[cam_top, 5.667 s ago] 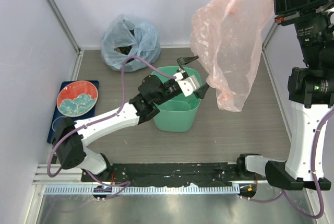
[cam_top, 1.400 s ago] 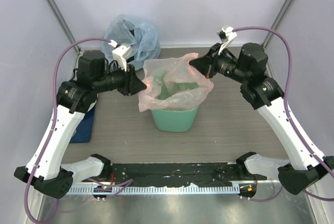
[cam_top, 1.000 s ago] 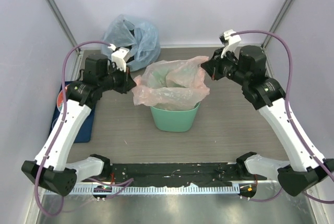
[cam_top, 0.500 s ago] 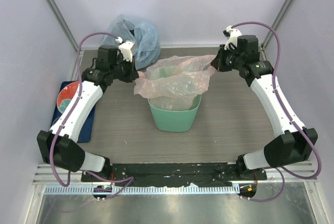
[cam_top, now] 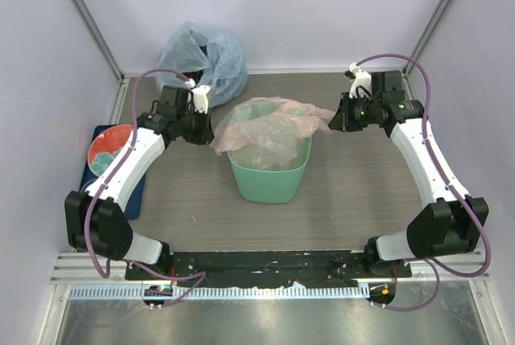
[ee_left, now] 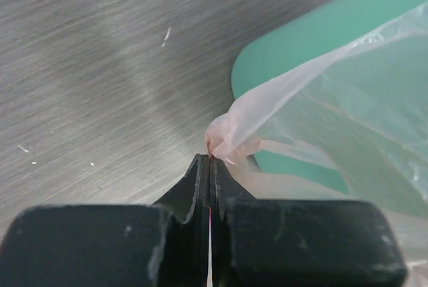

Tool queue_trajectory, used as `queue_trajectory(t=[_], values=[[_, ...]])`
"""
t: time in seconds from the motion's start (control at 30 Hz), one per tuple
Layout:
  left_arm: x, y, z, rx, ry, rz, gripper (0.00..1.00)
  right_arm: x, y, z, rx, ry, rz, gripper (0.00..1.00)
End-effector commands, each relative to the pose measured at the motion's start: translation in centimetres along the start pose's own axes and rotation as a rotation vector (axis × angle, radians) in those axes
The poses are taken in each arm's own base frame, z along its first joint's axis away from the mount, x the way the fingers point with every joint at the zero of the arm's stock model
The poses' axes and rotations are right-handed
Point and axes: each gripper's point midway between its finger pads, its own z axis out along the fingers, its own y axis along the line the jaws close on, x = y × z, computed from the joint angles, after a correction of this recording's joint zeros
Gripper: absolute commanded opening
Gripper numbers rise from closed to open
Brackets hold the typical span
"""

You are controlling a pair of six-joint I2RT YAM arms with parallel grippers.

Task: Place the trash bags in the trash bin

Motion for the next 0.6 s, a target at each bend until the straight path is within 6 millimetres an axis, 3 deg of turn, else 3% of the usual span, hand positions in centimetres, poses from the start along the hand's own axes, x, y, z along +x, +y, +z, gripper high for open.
queue_trajectory(t=[0.0, 0.13, 0.17, 0.27, 0.3, 0.37, 0.4, 0.43, 0.57], values=[[-2.0, -2.2, -3.2, 0.132, -0.126, 0.021, 0.01, -1.0, 1.8, -1.9, -0.086, -0.049, -0.04, 0.01], [-4.3, -2.8, -7.5, 0.231, -0.29, 0.035, 0.03, -2.5, 3.5, -3.0, -0.154, -0.093, -0.04, 0.01], [-5.0, -3.5, -9.4, 0.244, -0.351, 0.068, 0.03, -2.7, 3.8, -3.2, -0.167, -0.1, -0.041, 0.01], [-5.1, -4.4, -11.5, 0.261, -0.403, 0.154, 0.09, -2.9, 4.8, -3.9, -0.206, -0.113, -0.051, 0.01], [-4.6, -4.5, -12.1, 0.251, -0.393, 0.184, 0.26, -2.8, 4.8, -3.9, -0.208, -0.112, -0.05, 0.01], [-4.9, -4.7, -13.3, 0.232, -0.411, 0.231, 0.5, -2.5, 4.7, -3.7, -0.206, -0.096, -0.047, 0.01], [-5.0, -4.6, -13.9, 0.219, -0.422, 0.277, 0.75, -2.4, 4.6, -3.6, -0.204, -0.093, -0.048, 0.01], [-5.5, -5.1, -14.7, 0.224, -0.447, 0.314, 0.82, -2.4, 4.5, -3.4, -0.201, -0.089, -0.045, 0.01], [-7.4, -7.6, -17.3, 0.315, -0.541, 0.488, 0.88, -2.8, 4.5, -3.3, -0.207, -0.092, -0.048, 0.01]])
